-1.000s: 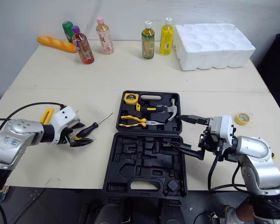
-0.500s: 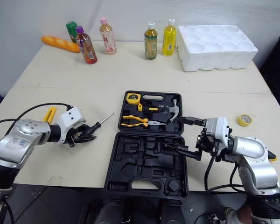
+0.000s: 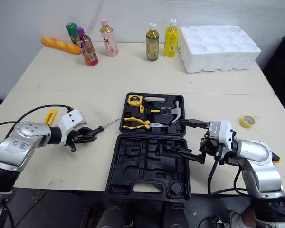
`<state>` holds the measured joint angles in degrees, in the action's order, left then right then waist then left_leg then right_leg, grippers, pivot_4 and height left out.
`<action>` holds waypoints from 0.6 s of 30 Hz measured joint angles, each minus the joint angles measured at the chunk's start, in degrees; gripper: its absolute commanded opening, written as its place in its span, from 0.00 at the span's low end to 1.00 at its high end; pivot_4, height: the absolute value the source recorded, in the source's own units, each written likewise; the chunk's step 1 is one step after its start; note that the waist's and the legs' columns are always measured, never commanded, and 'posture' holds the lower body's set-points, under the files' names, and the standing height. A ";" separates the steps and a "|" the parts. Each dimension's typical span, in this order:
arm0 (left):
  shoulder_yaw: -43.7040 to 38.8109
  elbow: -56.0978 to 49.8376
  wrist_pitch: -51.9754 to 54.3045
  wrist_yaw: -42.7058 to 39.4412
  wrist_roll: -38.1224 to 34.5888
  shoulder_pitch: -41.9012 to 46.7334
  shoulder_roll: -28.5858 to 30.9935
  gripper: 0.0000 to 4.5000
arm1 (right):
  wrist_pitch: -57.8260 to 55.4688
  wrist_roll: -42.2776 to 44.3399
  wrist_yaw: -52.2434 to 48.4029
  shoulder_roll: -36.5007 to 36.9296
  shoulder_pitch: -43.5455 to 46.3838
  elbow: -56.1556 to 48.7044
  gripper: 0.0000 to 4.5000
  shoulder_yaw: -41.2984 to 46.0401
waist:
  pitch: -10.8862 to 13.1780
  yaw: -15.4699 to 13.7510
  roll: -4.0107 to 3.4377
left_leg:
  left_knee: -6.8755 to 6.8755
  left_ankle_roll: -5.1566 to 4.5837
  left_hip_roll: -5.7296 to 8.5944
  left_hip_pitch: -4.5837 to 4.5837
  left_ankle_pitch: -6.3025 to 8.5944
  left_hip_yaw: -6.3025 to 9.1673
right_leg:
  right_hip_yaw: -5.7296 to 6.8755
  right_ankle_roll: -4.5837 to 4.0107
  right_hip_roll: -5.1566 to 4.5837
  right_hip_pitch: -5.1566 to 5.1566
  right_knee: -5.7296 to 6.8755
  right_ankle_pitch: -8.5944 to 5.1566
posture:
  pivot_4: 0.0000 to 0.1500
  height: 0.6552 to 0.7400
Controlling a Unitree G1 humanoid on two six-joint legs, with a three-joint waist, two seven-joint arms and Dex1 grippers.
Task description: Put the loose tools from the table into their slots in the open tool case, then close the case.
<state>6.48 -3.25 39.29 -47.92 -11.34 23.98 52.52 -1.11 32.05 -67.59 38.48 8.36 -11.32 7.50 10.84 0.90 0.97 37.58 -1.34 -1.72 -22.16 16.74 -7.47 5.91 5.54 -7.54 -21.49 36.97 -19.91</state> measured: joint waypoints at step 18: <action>-5.19 -14.22 -3.70 -16.31 -11.28 4.51 3.34 0.26 | 3.77 -0.45 -1.77 3.47 -4.78 4.24 1.00 7.08 | 0.05 -0.13 0.08 | 0.10 -0.07 0.03 -0.19 0.04 0.05 | 0.06 0.01 0.05 0.00 0.00 0.01 | 1.00 1.00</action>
<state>1.29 -17.47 35.59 -64.23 -22.62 28.50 55.86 2.66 31.60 -69.37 41.95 3.58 -7.08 14.58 10.89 0.77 1.05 37.68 -1.41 -1.69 -22.35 16.78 -7.43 5.97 5.55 -7.49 -21.48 36.97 -19.91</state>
